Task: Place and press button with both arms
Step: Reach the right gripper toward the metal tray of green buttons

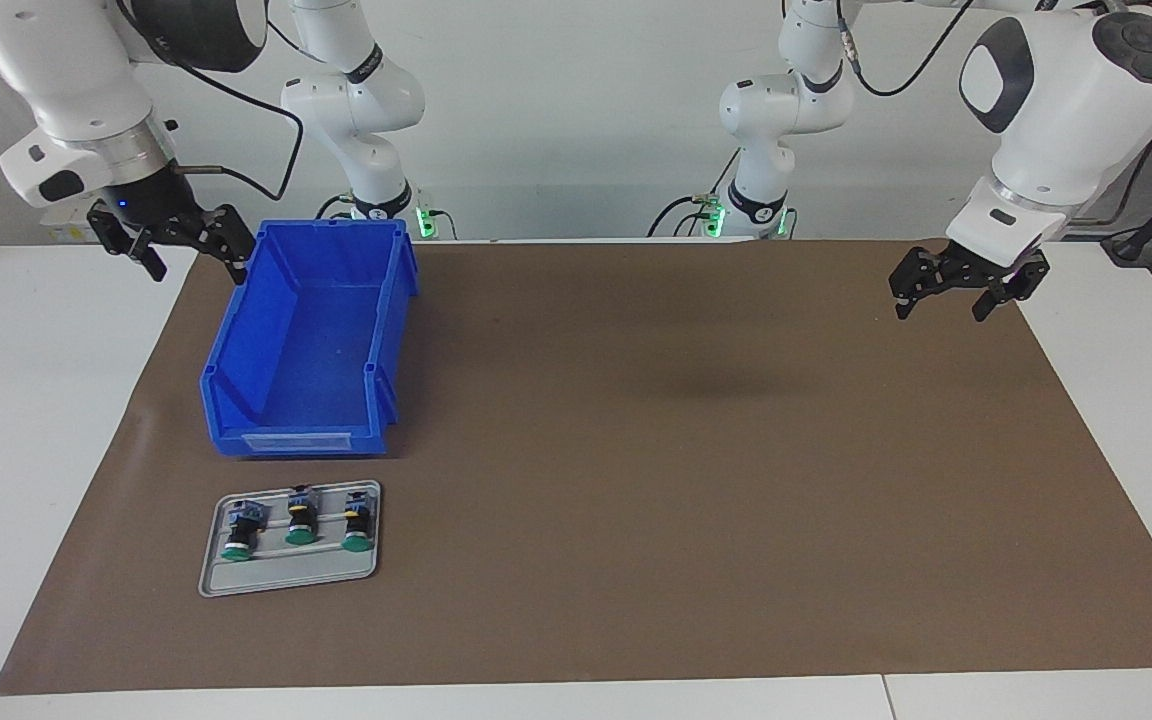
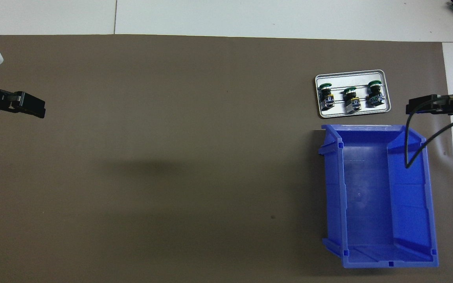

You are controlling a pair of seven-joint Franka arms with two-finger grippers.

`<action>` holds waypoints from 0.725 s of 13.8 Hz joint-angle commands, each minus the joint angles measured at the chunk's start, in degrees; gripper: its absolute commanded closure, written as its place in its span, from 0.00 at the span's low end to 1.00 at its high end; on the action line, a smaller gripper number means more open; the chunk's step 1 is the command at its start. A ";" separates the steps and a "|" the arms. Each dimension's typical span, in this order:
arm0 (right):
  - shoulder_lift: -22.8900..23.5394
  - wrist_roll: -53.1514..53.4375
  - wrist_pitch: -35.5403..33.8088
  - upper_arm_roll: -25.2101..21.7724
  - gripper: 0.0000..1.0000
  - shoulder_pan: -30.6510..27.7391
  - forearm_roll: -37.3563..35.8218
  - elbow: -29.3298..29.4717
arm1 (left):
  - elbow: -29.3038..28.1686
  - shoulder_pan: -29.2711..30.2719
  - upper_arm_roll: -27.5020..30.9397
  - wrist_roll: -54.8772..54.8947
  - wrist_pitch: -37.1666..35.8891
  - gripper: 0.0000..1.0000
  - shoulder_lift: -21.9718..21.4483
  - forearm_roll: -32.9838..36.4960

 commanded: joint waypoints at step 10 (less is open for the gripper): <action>26.32 -8.08 24.68 0.80 0.00 -0.49 7.85 2.81 | -2.03 0.41 -0.29 0.04 0.58 0.00 -1.73 0.80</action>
